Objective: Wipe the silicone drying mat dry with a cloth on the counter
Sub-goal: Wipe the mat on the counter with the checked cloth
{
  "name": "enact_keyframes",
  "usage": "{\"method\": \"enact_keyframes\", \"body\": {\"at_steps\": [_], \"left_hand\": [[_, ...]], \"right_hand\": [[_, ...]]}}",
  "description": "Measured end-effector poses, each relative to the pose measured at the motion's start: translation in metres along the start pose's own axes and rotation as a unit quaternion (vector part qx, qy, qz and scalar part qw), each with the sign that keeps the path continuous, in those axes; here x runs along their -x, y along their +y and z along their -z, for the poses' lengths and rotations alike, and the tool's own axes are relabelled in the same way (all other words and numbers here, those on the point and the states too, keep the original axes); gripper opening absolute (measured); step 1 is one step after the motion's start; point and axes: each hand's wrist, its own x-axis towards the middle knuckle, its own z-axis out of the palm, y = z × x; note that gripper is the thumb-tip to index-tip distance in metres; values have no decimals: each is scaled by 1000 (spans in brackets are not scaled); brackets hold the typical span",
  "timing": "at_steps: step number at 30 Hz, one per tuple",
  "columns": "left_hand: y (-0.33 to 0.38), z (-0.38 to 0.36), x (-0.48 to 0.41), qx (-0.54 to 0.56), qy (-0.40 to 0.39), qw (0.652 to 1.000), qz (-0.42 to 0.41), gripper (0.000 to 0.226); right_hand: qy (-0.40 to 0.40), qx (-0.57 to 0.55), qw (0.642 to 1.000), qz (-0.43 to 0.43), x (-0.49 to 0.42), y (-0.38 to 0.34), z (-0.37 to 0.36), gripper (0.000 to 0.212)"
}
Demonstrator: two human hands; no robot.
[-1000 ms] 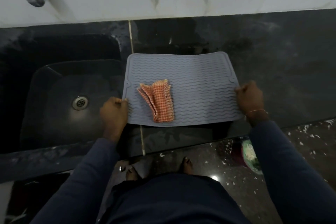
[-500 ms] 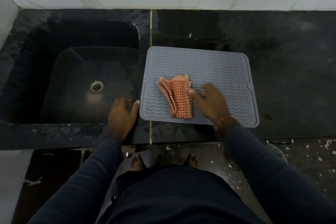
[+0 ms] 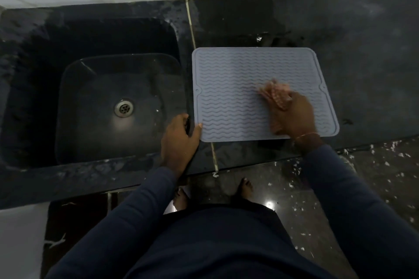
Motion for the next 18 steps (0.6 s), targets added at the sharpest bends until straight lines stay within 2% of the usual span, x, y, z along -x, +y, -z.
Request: {"method": "enact_keyframes", "body": {"at_steps": [2,3,5,10,13,15,16,18], "left_hand": [[0,1,-1,11,-13,1000,4,45],[0,1,-1,17,-17,1000,8,45],[1,2,-1,24,-21,999,8,47],[-3,3,-3,22,-31,999,-19,41],[-11,2,-4,20,-54,998,-41,44],[-15,2,-5,18,-72,996,-59,49],[-15,2,-4,9,-76,995,-70,49],[-14,3,-3,2,-71,994,-78,46]], "right_hand": [[-3,77,991,-110,9,20,4,63],[-6,88,989,-117,15,16,-3,57],[-24,64,996,-62,29,-20,-29,35],[-108,77,991,29,60,-95,-83,33],[-134,-48,989,46,60,-93,-54,17],[-87,-100,991,-10,50,-67,-21,30],[-48,-82,994,-53,42,-48,-5,34],[16,27,989,-143,30,-7,23,49]]}}
